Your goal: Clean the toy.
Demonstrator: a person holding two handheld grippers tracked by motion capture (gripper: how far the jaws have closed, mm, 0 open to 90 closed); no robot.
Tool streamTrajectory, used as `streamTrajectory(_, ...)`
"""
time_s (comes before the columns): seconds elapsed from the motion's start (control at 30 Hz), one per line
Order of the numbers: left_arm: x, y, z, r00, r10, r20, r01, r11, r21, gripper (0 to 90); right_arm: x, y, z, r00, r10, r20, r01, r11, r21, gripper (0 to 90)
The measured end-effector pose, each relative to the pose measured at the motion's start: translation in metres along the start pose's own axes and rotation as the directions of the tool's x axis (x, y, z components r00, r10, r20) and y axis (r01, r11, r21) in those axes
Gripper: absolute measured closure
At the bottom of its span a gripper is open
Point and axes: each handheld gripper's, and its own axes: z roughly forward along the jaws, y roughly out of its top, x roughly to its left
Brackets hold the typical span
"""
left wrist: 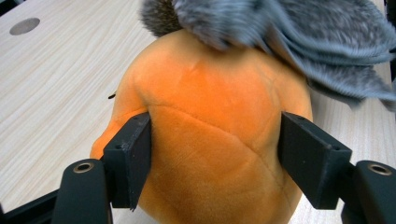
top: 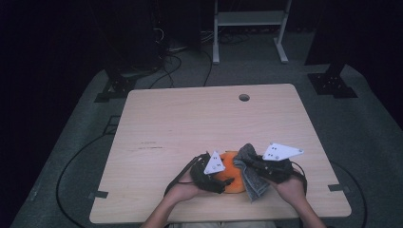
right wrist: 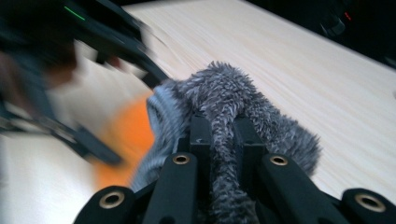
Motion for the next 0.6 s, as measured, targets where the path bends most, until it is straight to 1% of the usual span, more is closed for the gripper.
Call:
streamTrajectory(0.03,0.0,0.0,0.0,1.0,0.0,0.001,0.0,1.0,-0.004,28.4,0.006,0.004,0.001,0.9997,-0.014,-0.019,0.014,1.0,-0.014,80.7)
streamTrajectory(0.07,0.0,0.0,0.0,1.0,0.0,0.005,0.0,1.0,-0.002,27.9,0.012,0.006,0.003,0.9987,-0.045,-0.022,0.045,0.999,-0.003,80.6)
streamTrajectory(0.1,0.0,0.0,-0.001,1.0,0.001,0.008,-0.001,1.0,0.005,27.8,0.017,0.008,0.006,0.9966,-0.081,-0.014,0.081,0.997,0.012,80.6)
streamTrajectory(0.13,0.002,-0.002,-0.001,0.9999,-0.003,0.01,0.003,0.9999,0.011,28.5,0.019,0.007,0.009,0.9957,-0.092,-0.008,0.092,0.996,0.016,80.7)
streamTrajectory(0.2,0.006,-0.005,-0.002,0.9994,-0.025,0.023,0.025,0.9996,0.016,30.0,0.014,0.005,0.012,0.9973,-0.068,-0.028,0.069,0.997,0.02,80.7)
streamTrajectory(0.23,0.008,-0.005,-0.002,0.999,-0.035,0.026,0.035,0.9992,0.022,30.1,0.01,0.003,0.012,0.9981,-0.055,-0.026,0.056,0.998,0.025,80.7)
streamTrajectory(0.27,0.01,-0.006,-0.003,0.9988,-0.039,0.028,0.038,0.9987,0.033,30.0,0.007,0.001,0.012,0.9986,-0.048,-0.021,0.049,0.998,0.029,80.7)
streamTrajectory(0.33,0.013,-0.008,-0.004,0.9981,-0.053,0.033,0.051,0.998,0.037,30.0,-0.002,-0.005,0.011,0.9996,-0.025,0.009,0.024,0.999,0.047,80.7)
streamTrajectory(0.37,0.012,-0.009,-0.004,0.9978,-0.057,0.034,0.056,0.9979,0.034,30.0,-0.007,-0.009,0.01,0.9999,0.002,0.012,-0.003,0.999,0.049,80.7)
streamTrajectory(0.43,0.012,-0.009,-0.004,0.9981,-0.045,0.043,0.043,0.9985,0.034,29.7,-0.015,-0.015,0.007,0.999,0.044,0.01,-0.045,0.998,0.05,80.7)
streamTrajectory(0.57,0.015,-0.009,-0.005,0.9973,-0.05,0.054,0.048,0.998,0.04,29.2,-0.018,-0.017,0.007,0.9972,0.074,-0.007,-0.074,0.996,0.041,80.7)
streamTrajectory(0.6,0.016,-0.007,-0.006,0.9977,-0.047,0.048,0.046,0.9983,0.036,27.8,-0.018,-0.017,0.007,0.9968,0.08,-0.01,-0.079,0.996,0.036,80.7)
